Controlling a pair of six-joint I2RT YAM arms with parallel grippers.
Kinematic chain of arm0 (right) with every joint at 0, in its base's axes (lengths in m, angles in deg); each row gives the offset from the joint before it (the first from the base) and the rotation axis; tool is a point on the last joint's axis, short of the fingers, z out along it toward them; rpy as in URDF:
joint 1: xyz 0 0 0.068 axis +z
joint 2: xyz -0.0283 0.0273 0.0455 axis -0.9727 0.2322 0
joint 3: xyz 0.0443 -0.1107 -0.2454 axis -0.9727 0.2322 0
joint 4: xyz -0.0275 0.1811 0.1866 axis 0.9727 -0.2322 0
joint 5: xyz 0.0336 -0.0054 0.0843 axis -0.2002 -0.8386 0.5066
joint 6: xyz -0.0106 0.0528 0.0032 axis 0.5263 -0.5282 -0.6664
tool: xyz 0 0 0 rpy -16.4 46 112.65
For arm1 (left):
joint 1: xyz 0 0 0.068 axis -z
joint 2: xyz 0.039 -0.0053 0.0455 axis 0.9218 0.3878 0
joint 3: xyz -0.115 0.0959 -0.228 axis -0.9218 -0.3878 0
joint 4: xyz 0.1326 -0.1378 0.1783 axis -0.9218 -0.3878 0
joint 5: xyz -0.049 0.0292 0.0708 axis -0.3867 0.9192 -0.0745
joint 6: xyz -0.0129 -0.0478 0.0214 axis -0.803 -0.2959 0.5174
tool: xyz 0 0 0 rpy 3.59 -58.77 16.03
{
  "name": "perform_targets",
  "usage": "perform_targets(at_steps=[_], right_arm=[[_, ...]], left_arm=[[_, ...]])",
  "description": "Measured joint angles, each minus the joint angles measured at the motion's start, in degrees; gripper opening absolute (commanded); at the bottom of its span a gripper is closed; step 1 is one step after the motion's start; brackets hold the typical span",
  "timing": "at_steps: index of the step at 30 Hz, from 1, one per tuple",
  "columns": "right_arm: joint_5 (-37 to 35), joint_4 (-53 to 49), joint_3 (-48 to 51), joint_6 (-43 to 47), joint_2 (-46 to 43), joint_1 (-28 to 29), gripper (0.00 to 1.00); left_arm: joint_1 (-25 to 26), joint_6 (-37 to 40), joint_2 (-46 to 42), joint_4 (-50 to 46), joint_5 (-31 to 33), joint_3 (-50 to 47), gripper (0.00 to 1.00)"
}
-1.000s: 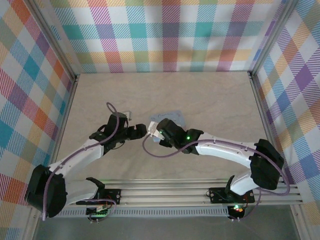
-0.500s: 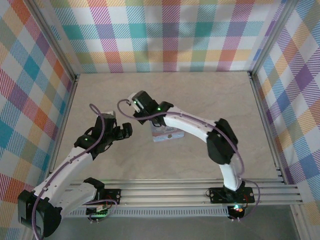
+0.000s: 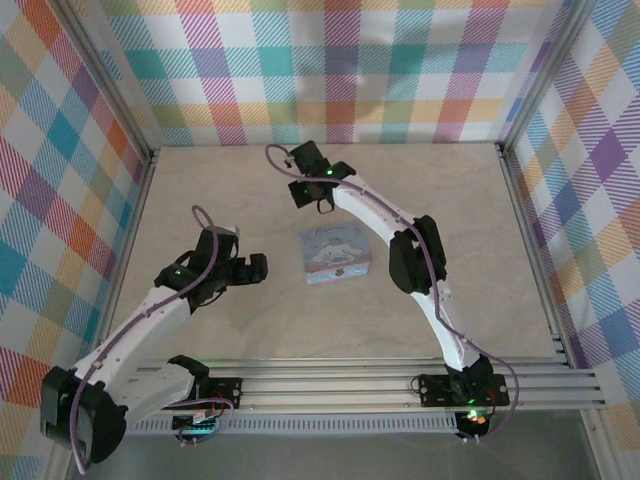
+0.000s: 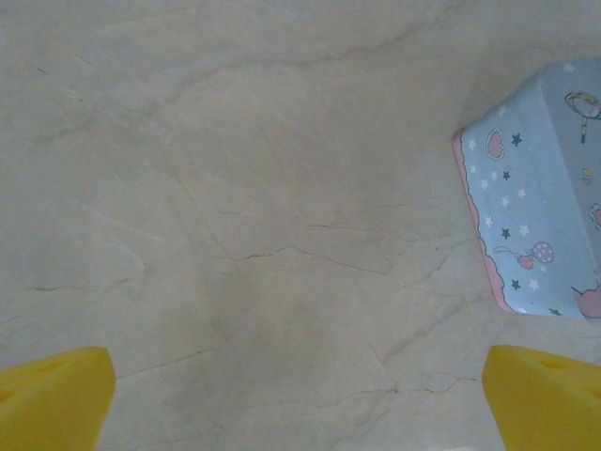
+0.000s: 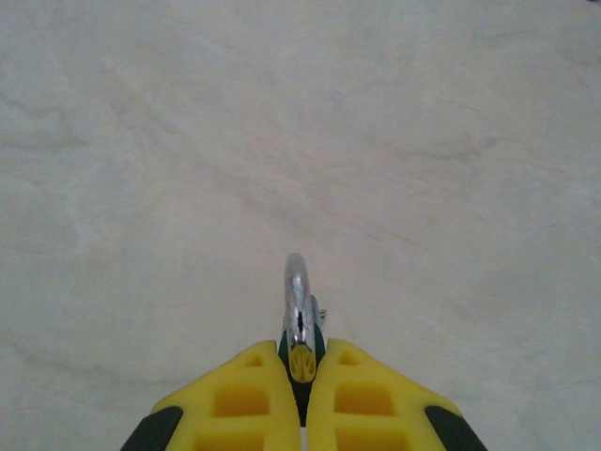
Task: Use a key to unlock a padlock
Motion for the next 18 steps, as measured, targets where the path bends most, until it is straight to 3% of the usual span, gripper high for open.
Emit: perform_targets(at_steps=[11, 18], right_arm=[[5.09, -2.78, -5.31, -0.96, 6.99, -7.39, 0.02], [6.12, -4.2, -5.33, -1.88, 8.83, -9.49, 0.23]], left_arm=[[-0.28, 0.02, 9.7, 3.82, -3.02, 4.46, 1.0], [-0.28, 0.0, 12.0, 4.11, -3.63, 4.94, 1.0]])
